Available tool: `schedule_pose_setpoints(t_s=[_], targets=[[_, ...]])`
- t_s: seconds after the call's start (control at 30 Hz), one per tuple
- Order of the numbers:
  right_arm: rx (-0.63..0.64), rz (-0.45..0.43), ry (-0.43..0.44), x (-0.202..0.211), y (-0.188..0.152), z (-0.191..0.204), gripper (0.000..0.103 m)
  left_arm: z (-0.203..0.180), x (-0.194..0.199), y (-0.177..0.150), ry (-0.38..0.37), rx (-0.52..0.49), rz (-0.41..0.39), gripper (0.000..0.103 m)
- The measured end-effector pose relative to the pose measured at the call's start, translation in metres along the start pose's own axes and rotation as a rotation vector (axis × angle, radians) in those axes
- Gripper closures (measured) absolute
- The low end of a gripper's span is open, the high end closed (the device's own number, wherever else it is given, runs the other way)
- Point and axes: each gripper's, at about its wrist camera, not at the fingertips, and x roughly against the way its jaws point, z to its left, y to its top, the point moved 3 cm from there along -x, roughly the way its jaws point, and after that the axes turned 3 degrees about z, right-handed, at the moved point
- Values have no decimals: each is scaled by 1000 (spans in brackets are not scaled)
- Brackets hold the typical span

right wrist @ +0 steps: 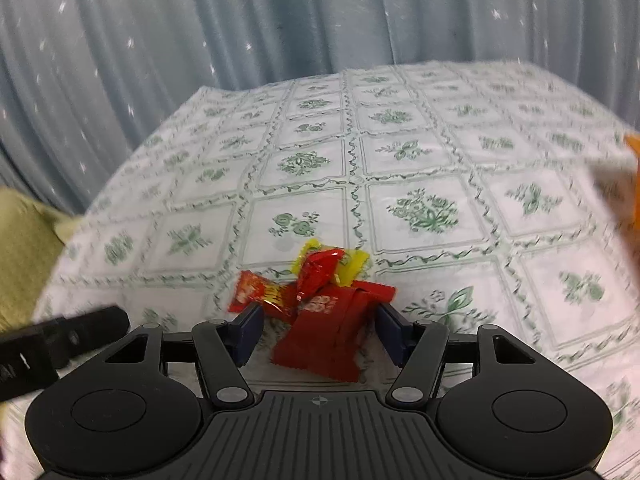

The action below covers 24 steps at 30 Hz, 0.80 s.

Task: Organize snacks
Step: 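Grasp the red square candy with white print using the right tool, then grasp the red triangular candy with the left tool while right tool holds candy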

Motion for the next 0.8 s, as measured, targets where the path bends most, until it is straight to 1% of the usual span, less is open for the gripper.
schedule_pose_setpoints(t_s=[0.03, 0.07, 0.1, 0.13, 0.3, 0.4, 0.47, 0.53, 0.63, 0.73, 0.77, 0.8], targets=[[25, -5, -18, 1, -2, 0, 42, -1, -1, 0, -3, -1, 4, 30], [38, -7, -31, 1, -4, -2, 46, -2, -2, -1, -6, -2, 8, 30], [43, -13, -34, 2, -6, -4, 56, -3, -2, -1, -11, -2, 9, 30], [48, -17, -40, 3, -6, -7, 61, -4, -3, -1, -17, -2, 9, 30], [25, -15, -47, 10, -7, -25, 66, -15, -8, -2, -55, -37, 16, 30], [21, -26, -84, 21, -8, -36, 67, -26, -16, -1, -77, -91, 26, 31], [11, -27, -105, 28, -11, -44, 67, -33, -23, 0, -88, -128, 30, 34], [4, -19, -119, 33, -15, -52, 67, -39, -30, 2, -99, -144, 33, 36], [27, -19, -150, 33, -19, -56, 66, -46, -41, 5, -131, -153, 32, 45], [27, -27, -142, 33, -21, -60, 64, -54, -51, 7, -156, -170, 31, 55], [24, -26, -141, 32, -20, -62, 62, -57, -54, 6, -157, -181, 30, 58], [27, -28, -144, 32, -20, -62, 57, -60, -57, 6, -159, -193, 32, 60]])
